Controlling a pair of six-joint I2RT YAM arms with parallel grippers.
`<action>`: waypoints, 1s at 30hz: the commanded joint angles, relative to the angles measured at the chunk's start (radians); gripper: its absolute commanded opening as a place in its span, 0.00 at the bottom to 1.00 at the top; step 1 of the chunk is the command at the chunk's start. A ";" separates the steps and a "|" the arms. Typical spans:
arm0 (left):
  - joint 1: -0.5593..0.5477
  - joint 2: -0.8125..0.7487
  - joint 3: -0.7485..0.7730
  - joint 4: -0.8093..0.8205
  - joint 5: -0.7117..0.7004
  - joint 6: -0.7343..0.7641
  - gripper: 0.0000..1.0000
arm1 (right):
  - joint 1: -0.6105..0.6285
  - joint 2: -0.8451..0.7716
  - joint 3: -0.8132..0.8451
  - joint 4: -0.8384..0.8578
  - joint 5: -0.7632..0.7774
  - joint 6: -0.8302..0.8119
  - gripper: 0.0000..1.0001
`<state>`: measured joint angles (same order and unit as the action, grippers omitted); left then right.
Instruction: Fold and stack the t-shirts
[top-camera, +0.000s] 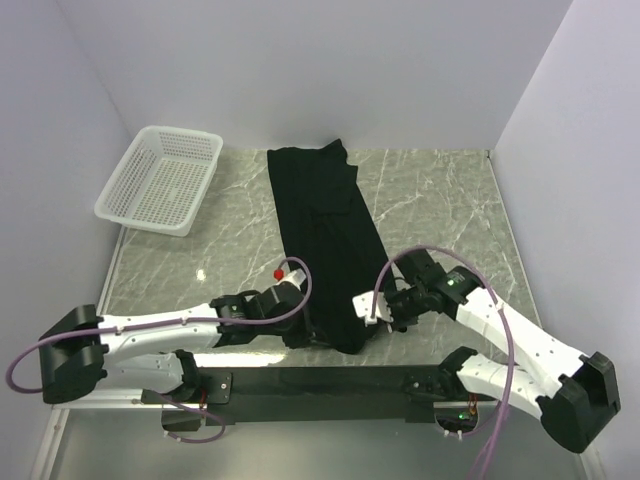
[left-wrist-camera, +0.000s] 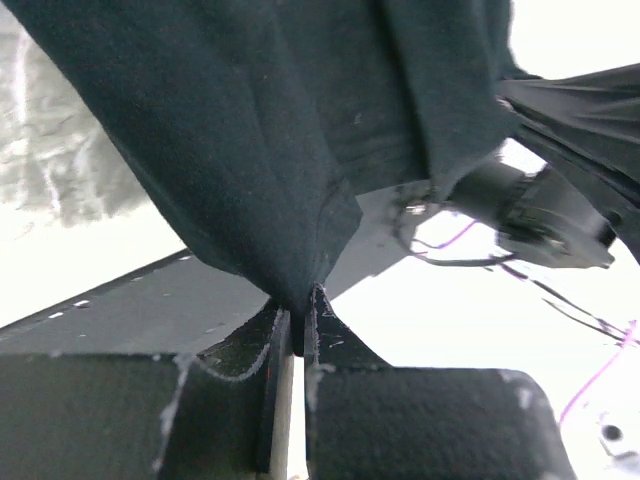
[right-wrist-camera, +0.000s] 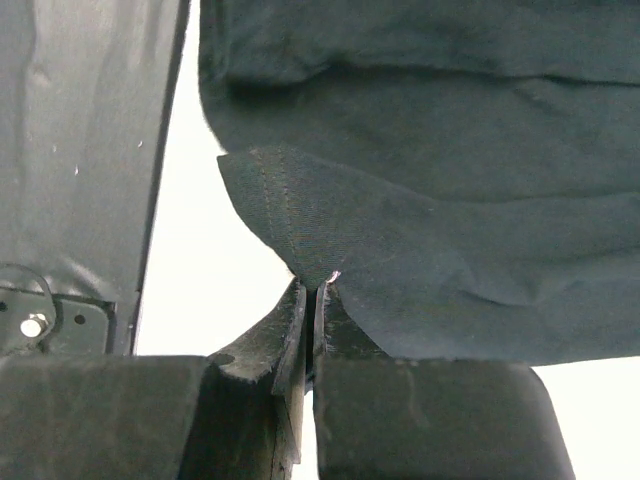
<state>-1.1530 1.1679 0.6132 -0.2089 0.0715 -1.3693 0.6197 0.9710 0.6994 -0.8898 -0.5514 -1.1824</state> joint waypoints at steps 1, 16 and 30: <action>0.033 -0.054 0.031 0.006 -0.016 0.004 0.09 | -0.046 0.060 0.087 -0.035 -0.065 0.021 0.00; 0.352 0.025 0.115 0.086 0.109 0.068 0.08 | -0.198 0.464 0.426 -0.143 -0.102 -0.088 0.00; 0.573 0.208 0.275 0.035 0.152 0.208 0.07 | -0.288 0.889 0.844 -0.230 -0.117 -0.045 0.00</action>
<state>-0.6250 1.3441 0.8368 -0.1917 0.1959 -1.2221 0.3435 1.8084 1.4593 -1.0904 -0.6525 -1.2469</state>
